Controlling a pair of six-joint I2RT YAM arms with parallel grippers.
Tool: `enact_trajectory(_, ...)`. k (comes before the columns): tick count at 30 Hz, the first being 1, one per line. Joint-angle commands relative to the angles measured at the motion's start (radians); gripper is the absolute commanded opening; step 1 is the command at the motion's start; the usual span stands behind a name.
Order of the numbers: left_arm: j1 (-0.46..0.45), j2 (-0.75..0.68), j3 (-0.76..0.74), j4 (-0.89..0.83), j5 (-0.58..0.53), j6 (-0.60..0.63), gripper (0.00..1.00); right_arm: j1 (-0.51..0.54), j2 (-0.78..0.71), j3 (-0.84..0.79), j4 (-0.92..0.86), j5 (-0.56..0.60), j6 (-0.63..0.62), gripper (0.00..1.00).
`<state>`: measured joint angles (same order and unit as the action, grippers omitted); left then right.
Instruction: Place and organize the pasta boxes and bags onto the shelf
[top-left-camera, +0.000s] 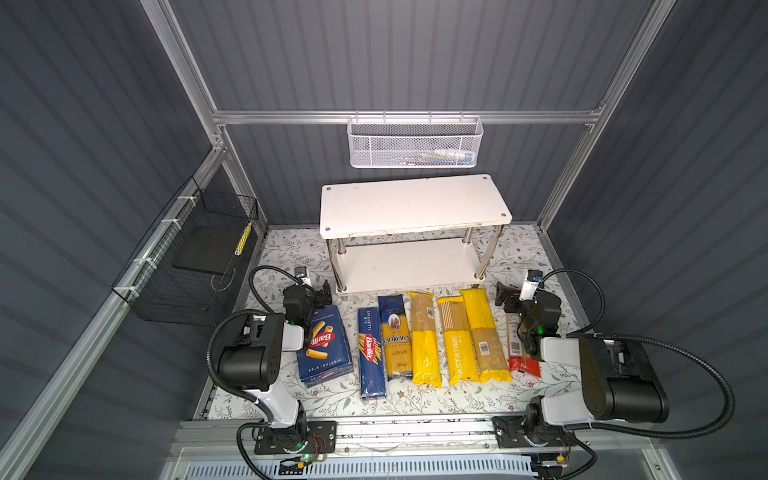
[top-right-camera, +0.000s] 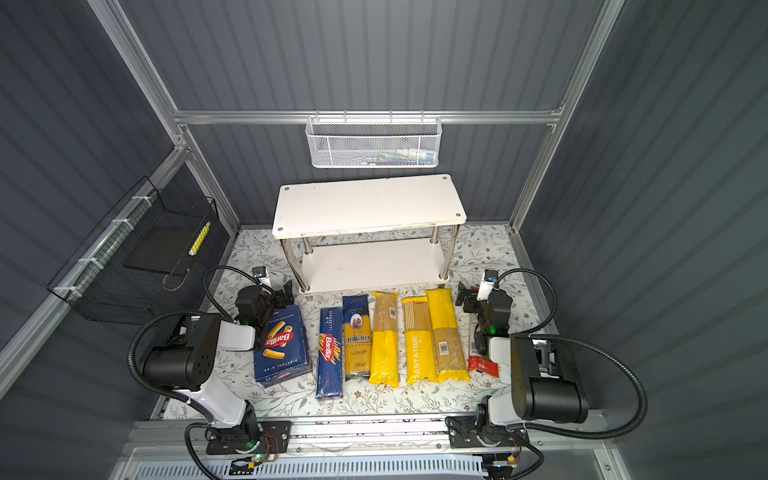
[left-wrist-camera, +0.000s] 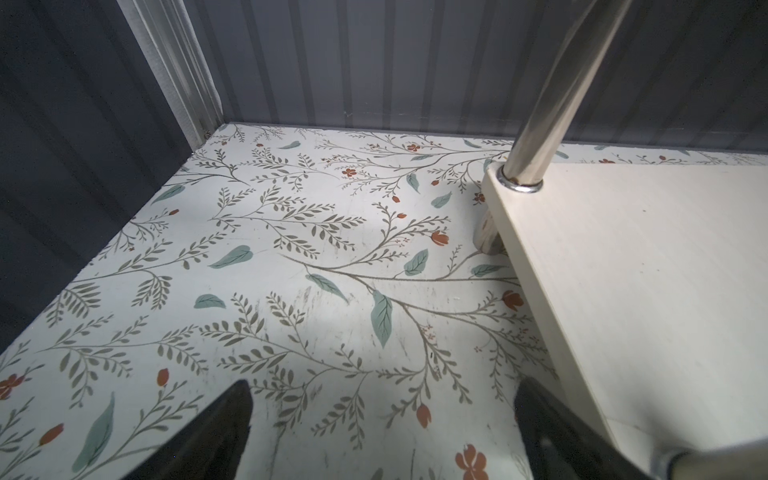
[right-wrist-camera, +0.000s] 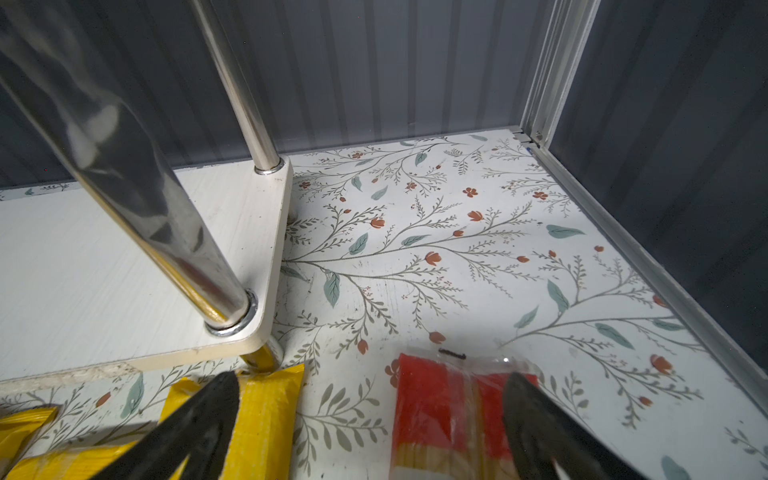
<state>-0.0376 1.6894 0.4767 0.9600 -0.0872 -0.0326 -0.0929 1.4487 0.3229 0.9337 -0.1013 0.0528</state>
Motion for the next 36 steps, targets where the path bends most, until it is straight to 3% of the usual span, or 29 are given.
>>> enact_trajectory(1,-0.001,0.029,0.002,-0.062,-0.021,0.036,1.00,-0.004,0.010,0.015,0.014,0.002,0.009,0.99)
enact_trajectory(4,-0.001,0.023,-0.002,-0.047,-0.026,0.035,0.99,-0.005,-0.021,0.028,-0.032,0.066,0.037,0.99)
enact_trajectory(7,0.002,-0.029,0.027,-0.154,-0.077,0.007,0.99,-0.005,-0.145,0.184,-0.405,0.115,0.055,0.99)
enact_trajectory(10,0.002,-0.096,0.024,-0.194,-0.079,0.012,1.00,-0.017,-0.255,0.260,-0.581,0.058,0.105,0.99)
enact_trajectory(13,0.002,-0.249,0.051,-0.362,-0.098,-0.025,1.00,-0.011,-0.365,0.316,-0.803,0.027,0.174,0.99)
enact_trajectory(19,-0.002,-0.510,0.112,-0.692,0.042,-0.197,0.99,0.094,-0.579,0.358,-1.165,0.048,0.284,0.96)
enact_trajectory(24,-0.056,-0.585,0.112,-0.854,0.119,-0.265,0.99,0.227,-0.663,0.387,-1.445,0.109,0.378,0.91)
enact_trajectory(28,-0.154,-0.639,0.039,-0.841,0.117,-0.157,1.00,0.393,-0.662,0.347,-1.515,0.194,0.446,0.89)
enact_trajectory(32,-0.156,-0.667,-0.037,-0.742,0.156,-0.122,1.00,0.516,-0.581,0.335,-1.541,0.237,0.484,0.86)
enact_trajectory(36,-0.155,-0.606,-0.045,-0.700,0.213,-0.122,1.00,0.629,-0.501,0.353,-1.531,0.282,0.471,0.87)
